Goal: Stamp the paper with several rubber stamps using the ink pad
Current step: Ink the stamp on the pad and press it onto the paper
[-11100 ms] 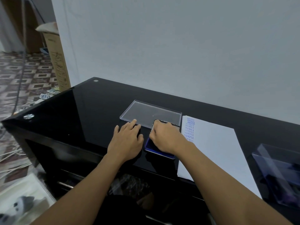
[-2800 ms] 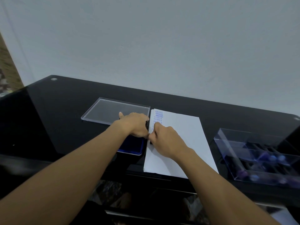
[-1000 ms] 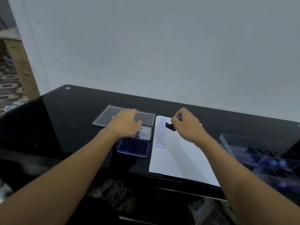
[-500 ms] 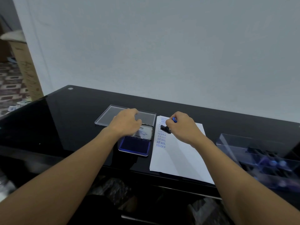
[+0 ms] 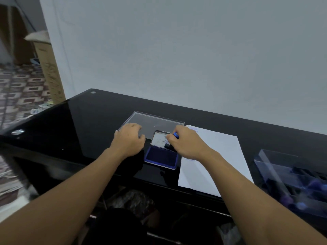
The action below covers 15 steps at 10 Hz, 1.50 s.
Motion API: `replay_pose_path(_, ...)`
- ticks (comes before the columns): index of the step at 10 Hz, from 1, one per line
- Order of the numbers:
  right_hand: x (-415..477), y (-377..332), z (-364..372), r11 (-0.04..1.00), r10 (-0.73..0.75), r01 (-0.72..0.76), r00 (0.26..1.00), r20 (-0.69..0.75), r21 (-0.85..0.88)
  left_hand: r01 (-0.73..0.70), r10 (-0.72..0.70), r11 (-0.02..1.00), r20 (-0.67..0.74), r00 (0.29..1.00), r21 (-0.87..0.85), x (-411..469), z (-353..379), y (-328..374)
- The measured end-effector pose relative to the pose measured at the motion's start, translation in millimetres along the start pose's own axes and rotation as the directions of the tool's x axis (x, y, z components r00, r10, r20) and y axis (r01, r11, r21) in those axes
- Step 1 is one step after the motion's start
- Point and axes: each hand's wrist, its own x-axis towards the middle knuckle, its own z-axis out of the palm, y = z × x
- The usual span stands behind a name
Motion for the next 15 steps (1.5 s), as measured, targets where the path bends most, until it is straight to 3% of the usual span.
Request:
replay_pose_path(6,22,-24,26,0.981,-0.075,0.105,0.98,0.183,-0.161,-0.055,0.058,0.996,-0.04,0.998,0.065,-11,32,-25)
replay_pose_path(12,25,-22,45,0.936,-0.155,0.195,0.976,0.152,-0.294,-0.041,0.043,0.996,-0.024,0.999,0.084,-12,33,-23)
replay_pose_path(15,23,-18,53,0.953,-0.148,0.17,0.983,0.106,-0.25,-0.034,0.036,0.996,-0.02,0.999,0.084,-12,31,-22)
